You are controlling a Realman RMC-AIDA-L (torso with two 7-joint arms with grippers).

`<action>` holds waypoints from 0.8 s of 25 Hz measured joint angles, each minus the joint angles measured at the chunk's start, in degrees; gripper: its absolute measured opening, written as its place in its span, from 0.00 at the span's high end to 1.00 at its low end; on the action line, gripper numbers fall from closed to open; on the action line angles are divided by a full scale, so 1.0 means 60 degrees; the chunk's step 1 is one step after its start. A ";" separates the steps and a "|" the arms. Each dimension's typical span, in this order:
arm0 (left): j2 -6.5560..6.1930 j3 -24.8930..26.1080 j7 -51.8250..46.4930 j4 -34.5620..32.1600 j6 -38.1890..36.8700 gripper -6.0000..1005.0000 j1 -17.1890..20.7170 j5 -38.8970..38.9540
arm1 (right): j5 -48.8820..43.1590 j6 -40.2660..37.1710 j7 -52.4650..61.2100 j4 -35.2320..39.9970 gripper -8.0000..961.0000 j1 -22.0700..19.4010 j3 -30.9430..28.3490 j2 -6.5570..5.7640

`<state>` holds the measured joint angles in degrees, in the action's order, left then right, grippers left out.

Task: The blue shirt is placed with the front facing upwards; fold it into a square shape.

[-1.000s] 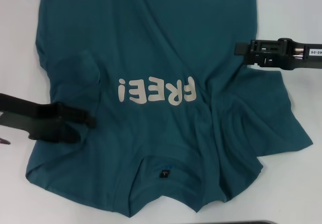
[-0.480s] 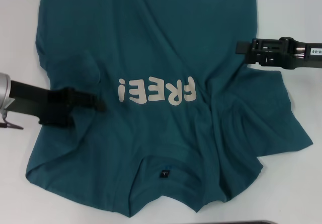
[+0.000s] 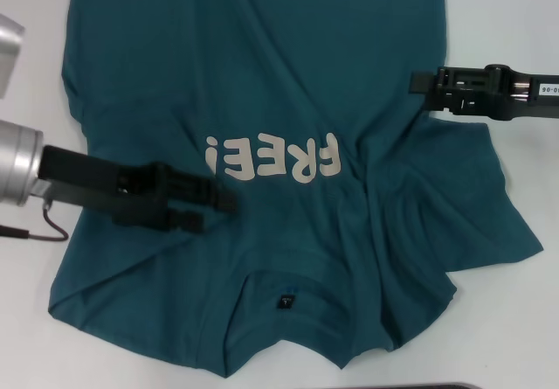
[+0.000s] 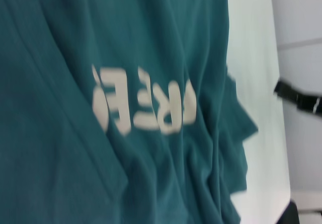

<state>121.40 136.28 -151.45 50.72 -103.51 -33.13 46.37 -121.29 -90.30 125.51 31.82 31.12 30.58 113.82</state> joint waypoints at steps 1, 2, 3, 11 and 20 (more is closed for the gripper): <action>0.0023 -0.0107 0.0002 -0.0021 -0.0020 0.23 0.0007 -0.0019 | 0.0000 0.0002 0.0000 0.0000 0.23 0.0004 0.0000 0.0002; 0.0030 -0.0184 0.0000 -0.0042 -0.0007 0.23 0.0013 -0.0039 | 0.0000 0.0004 0.0000 0.0000 0.23 0.0005 0.0000 0.0004; 0.0030 -0.0199 -0.0009 -0.0044 0.0026 0.23 0.0022 -0.0050 | -0.0003 0.0008 0.0000 0.0000 0.23 0.0006 0.0000 0.0008; -0.0360 0.1244 0.2534 0.0064 -0.1098 0.24 0.0257 0.0741 | -0.0052 -0.0055 -0.0473 0.0000 0.24 -0.0051 0.0026 -0.0023; 0.0287 0.1666 0.8628 -0.0488 -0.1771 0.23 0.1761 0.2225 | 0.0178 -0.0179 -0.2965 0.0112 0.24 -0.0116 -0.0062 -0.0032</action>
<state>123.13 146.27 -99.68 47.79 -114.14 -22.56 59.72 -120.23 -91.37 107.72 32.49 30.42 30.21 113.63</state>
